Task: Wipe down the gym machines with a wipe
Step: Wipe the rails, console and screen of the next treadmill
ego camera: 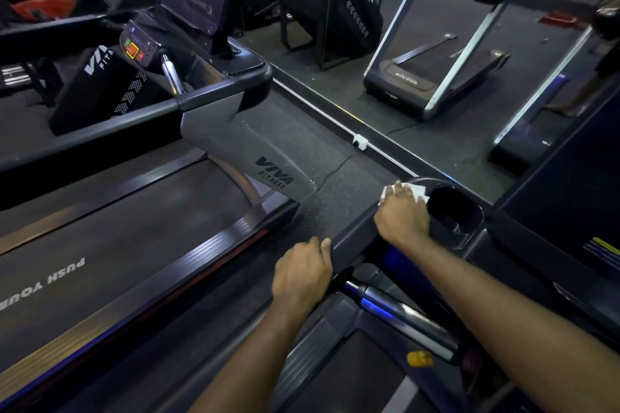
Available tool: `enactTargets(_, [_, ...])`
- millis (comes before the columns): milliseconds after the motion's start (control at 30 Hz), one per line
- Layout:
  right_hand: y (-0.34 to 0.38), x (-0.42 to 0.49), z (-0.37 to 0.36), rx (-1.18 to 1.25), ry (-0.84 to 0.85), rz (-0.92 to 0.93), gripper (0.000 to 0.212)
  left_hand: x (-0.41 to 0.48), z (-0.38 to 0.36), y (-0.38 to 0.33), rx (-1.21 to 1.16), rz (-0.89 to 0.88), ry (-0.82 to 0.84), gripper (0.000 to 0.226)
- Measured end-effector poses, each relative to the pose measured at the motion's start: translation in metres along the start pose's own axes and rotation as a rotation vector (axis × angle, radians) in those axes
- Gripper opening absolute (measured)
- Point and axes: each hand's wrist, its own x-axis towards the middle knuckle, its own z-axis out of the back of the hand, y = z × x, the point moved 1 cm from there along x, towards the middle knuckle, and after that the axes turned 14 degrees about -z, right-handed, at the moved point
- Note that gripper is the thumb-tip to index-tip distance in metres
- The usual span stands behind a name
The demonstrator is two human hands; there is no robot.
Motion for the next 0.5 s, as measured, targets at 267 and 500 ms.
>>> enactTargets(267, [-0.032,0.105,0.025,-0.118,0.194,-0.186,0.05,0.003,-0.005,0.002,0.023,0.014,0.006,0.049])
enactTargets(500, [0.032,0.08,0.017,-0.435,0.552,0.327,0.046,0.005,-0.007,0.004,0.036,0.031,-0.013,0.048])
